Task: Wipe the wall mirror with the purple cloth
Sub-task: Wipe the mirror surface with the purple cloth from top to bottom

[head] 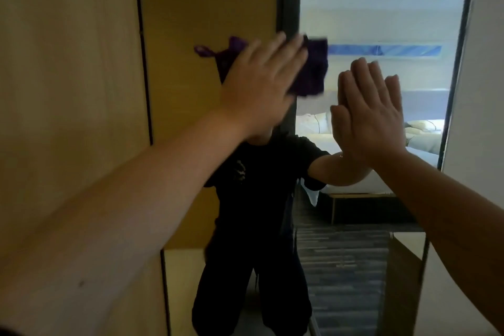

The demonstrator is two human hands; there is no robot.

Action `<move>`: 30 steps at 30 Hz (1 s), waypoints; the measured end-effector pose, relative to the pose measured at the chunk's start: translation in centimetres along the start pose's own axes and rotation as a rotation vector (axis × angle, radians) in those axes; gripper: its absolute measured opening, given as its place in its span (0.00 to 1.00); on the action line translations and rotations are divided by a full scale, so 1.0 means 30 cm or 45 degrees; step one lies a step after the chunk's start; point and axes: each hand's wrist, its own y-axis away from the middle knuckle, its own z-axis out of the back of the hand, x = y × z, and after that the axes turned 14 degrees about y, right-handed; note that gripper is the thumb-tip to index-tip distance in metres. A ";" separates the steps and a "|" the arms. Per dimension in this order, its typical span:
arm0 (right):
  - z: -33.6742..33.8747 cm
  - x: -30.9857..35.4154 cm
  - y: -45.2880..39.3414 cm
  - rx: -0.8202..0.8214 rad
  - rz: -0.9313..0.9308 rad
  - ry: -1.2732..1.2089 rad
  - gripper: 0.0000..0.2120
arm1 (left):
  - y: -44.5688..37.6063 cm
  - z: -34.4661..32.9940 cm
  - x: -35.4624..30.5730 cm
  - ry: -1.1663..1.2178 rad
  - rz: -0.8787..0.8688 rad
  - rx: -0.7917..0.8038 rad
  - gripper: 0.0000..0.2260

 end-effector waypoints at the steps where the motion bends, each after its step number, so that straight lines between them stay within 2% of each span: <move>1: -0.002 -0.001 0.003 -0.021 0.007 -0.014 0.27 | 0.071 -0.036 -0.046 0.018 -0.073 -0.001 0.28; 4: -0.002 -0.008 0.000 -0.066 0.019 -0.025 0.27 | 0.328 -0.148 -0.183 0.139 -0.188 0.024 0.27; 9: 0.009 -0.011 0.004 -0.054 0.011 -0.036 0.26 | 0.818 -0.350 -0.426 0.116 -0.341 0.229 0.20; 14: 0.046 -0.009 -0.014 0.036 0.012 -0.070 0.27 | 0.868 -0.344 -0.442 0.189 -0.270 0.268 0.19; 16: 0.058 -0.033 0.007 0.100 -0.034 -0.070 0.27 | 0.831 -0.313 -0.435 0.370 -0.229 0.250 0.17; 19: 0.059 -0.113 0.072 0.156 -0.156 -0.027 0.28 | 0.691 -0.241 -0.395 0.521 -0.071 0.007 0.14; 23: 0.053 -0.213 0.133 0.278 -0.167 0.103 0.29 | 0.290 -0.063 -0.229 0.456 0.073 -0.337 0.18; 26: 0.038 -0.202 0.136 0.250 -0.155 0.081 0.30 | -0.034 0.080 -0.115 0.323 0.187 -0.480 0.20; 28: 0.026 -0.195 0.139 0.219 -0.162 0.058 0.29 | -0.196 0.141 -0.070 0.235 0.219 -0.432 0.22; 30: 0.006 -0.204 0.148 0.196 -0.167 0.054 0.29 | -0.287 0.127 -0.048 0.127 0.218 -0.205 0.24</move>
